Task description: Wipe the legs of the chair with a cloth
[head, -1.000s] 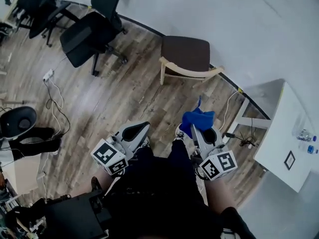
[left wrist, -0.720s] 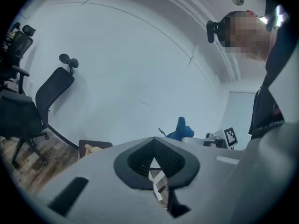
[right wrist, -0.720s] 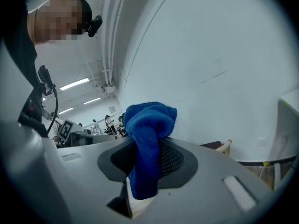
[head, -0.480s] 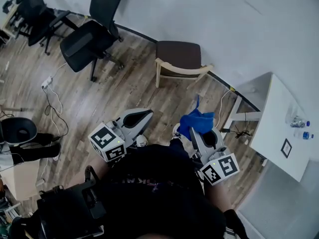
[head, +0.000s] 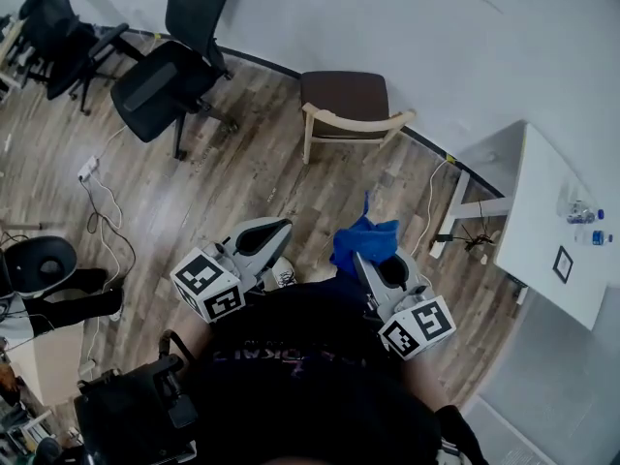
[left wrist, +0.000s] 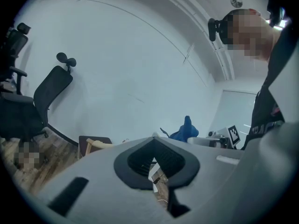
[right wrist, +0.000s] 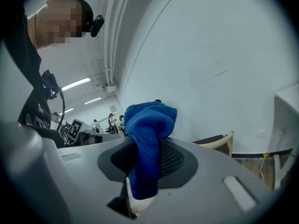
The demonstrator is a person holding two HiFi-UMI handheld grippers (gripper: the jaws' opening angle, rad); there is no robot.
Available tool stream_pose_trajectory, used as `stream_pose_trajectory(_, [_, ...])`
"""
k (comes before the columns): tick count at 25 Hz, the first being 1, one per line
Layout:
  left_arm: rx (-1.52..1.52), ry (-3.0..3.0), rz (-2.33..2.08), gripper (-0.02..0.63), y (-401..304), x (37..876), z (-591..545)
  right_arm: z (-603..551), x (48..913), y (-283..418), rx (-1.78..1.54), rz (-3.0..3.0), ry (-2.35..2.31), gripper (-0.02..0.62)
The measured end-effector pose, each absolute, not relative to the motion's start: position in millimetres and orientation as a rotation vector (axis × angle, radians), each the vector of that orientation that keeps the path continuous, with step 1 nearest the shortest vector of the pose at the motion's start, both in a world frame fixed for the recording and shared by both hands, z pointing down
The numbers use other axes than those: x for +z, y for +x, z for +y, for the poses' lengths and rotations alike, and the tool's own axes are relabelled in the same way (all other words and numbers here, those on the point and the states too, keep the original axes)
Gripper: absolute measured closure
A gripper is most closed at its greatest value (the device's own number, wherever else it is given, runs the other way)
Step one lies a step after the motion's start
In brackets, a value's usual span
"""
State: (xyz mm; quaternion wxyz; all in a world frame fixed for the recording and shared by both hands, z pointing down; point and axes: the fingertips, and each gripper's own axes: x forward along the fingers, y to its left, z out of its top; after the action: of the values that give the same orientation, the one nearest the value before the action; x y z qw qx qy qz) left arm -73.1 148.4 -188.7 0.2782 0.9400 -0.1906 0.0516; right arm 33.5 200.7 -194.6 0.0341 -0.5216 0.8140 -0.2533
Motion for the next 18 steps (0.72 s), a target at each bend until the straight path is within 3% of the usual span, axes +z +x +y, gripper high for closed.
stream_pose_trajectory(18, [0.034, 2.466, -0.470, 0.601, -99, -196, 155, 221, -195, -2, -0.804, 2.517, -1.621, 0.477])
